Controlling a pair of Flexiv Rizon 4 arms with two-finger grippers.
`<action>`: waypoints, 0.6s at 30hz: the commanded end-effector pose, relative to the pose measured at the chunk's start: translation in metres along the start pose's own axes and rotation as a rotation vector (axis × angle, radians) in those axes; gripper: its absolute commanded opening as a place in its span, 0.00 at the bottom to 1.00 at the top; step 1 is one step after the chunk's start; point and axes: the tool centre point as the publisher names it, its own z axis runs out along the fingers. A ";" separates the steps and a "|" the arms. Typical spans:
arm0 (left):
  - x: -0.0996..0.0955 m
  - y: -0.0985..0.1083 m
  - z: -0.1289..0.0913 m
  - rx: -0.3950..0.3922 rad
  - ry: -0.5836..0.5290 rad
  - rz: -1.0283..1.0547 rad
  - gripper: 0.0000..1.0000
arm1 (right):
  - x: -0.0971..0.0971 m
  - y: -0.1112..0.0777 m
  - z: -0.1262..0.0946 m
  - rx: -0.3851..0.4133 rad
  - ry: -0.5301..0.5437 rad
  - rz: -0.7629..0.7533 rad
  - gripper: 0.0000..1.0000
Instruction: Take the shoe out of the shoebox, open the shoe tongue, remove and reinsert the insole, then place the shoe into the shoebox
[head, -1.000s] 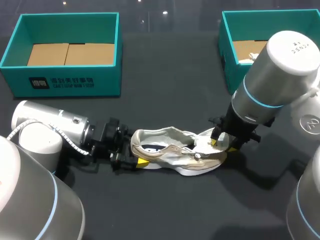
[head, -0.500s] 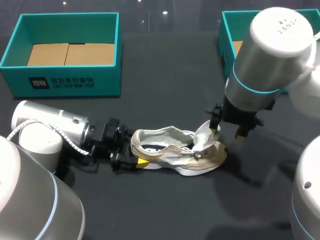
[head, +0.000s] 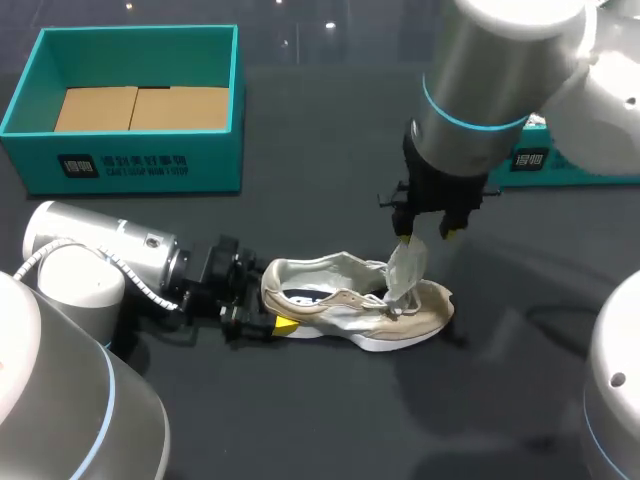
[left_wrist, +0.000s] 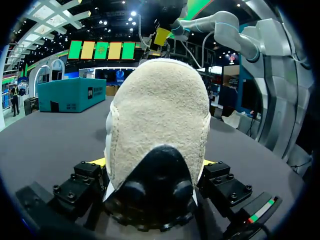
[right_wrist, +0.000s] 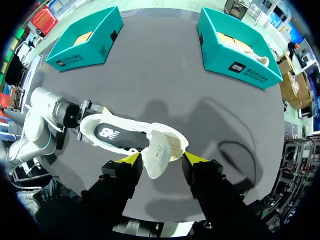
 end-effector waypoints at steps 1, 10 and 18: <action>0.001 0.000 0.000 -0.001 -0.001 0.001 0.00 | 0.035 0.020 0.004 0.095 -0.050 -0.305 0.48; 0.001 0.000 0.000 -0.001 -0.001 0.001 0.00 | 0.073 0.030 0.010 0.171 -0.038 -0.675 0.48; 0.001 0.000 0.000 -0.001 -0.001 0.001 0.00 | 0.085 0.027 0.012 0.138 -0.039 -0.915 0.49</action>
